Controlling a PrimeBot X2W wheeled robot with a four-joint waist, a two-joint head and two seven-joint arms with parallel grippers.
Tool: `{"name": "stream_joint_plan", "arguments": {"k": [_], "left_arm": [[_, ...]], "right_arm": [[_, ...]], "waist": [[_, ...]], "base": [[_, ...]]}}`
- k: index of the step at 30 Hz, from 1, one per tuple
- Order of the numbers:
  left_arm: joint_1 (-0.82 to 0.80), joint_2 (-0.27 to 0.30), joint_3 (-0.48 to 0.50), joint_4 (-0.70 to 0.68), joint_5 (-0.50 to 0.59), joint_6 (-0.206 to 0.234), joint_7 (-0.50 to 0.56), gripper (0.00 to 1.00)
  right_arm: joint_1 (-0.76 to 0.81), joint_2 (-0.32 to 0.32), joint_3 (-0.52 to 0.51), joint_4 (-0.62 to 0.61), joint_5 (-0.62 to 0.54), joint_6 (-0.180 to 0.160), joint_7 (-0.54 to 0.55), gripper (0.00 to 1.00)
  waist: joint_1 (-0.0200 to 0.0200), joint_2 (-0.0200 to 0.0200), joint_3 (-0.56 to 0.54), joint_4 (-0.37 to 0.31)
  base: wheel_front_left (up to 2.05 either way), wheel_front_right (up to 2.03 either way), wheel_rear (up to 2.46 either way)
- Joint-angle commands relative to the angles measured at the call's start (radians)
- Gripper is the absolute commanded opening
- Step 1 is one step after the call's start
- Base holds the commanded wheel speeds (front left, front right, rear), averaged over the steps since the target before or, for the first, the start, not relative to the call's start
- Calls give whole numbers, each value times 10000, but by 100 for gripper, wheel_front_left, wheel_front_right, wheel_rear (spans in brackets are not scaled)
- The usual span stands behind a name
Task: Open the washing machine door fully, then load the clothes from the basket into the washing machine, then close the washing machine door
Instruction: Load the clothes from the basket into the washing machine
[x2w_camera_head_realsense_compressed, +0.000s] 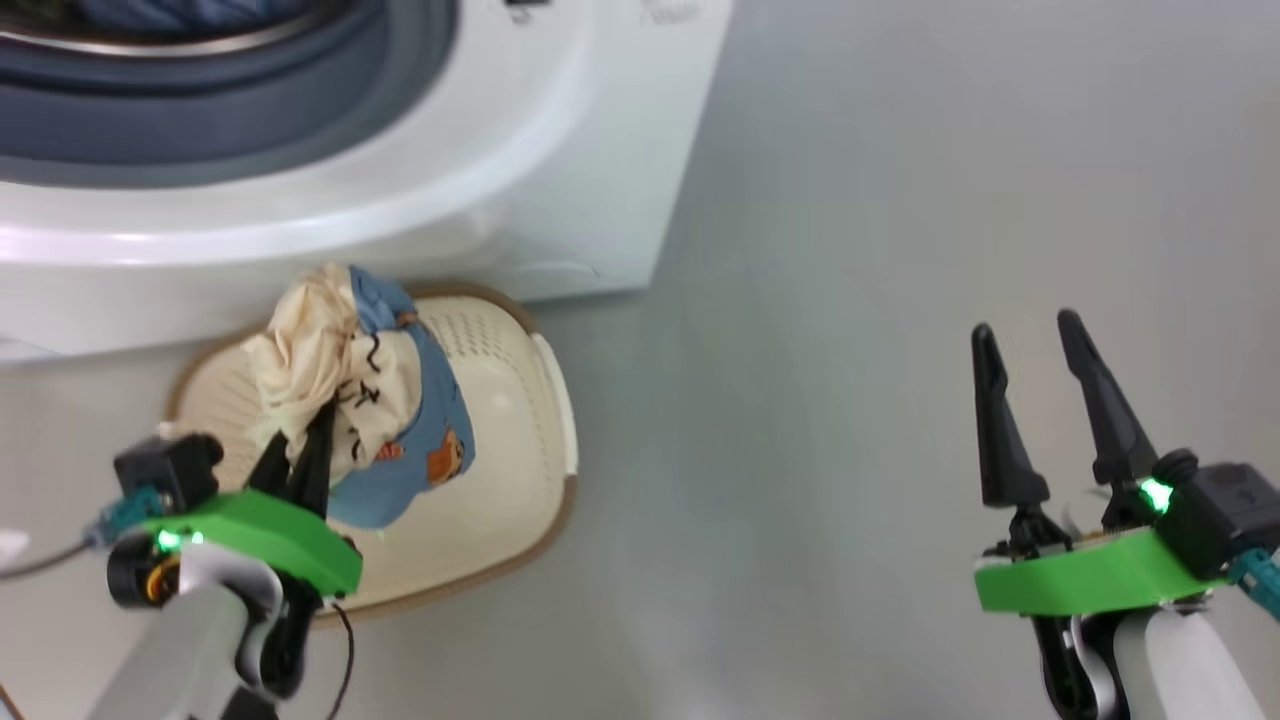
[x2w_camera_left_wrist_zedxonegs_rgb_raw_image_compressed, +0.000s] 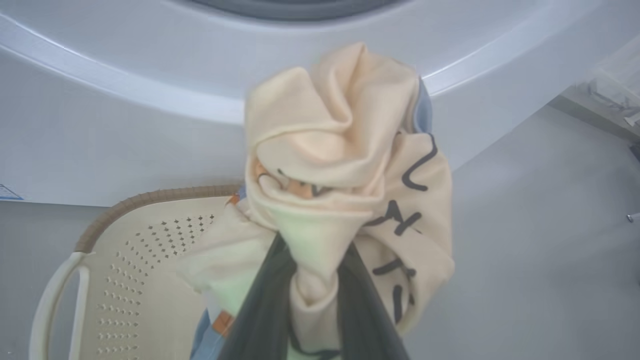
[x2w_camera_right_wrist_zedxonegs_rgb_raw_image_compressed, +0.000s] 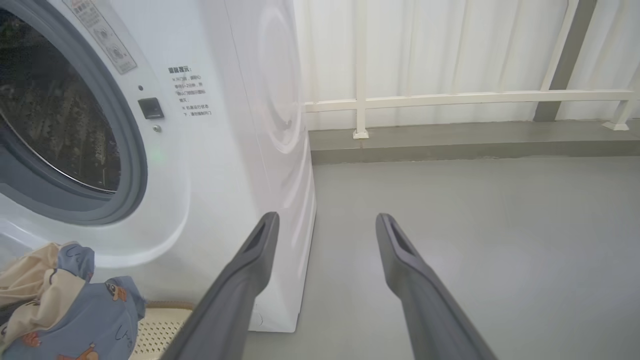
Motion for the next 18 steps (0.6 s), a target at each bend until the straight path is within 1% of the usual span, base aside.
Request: {"name": "stream_joint_plan", "arguments": {"k": [1,4,8,9,13,18], "left_arm": [[304,207,663,-383,340,8,-90,0],[859,-10,1584,-894,1042,8,-90,0],[1563,-242,2548,-1639,1965,8,-91,0],[1563,-242,2548,-1639,1965,8,-91,0],[2191,-487,3345,-2413,2656,8,-91,0],[2899,-767,3968,-3306,3354,8,-91,0]], "right_arm": [[270,-110,136,-181,-165,44,-78,100],[527,-187,92,-127,-149,44,-78,100],[847,-258,17,-67,-116,44,-78,100],[847,-258,17,-67,-116,44,-78,100],[1170,-314,-79,-35,-68,44,-78,100],[1567,-386,-187,-42,-16,44,-78,100]], "waist": [[2,0,-1060,774],[2,0,-1478,954],[2,0,-1959,1121],[2,0,-1959,1121],[2,0,-2357,1283],[2,0,-2750,1518]], "base": [[0,0,0],[0,0,0],[0,0,0],[0,0,0],[0,0,0],[0,0,0]]}}
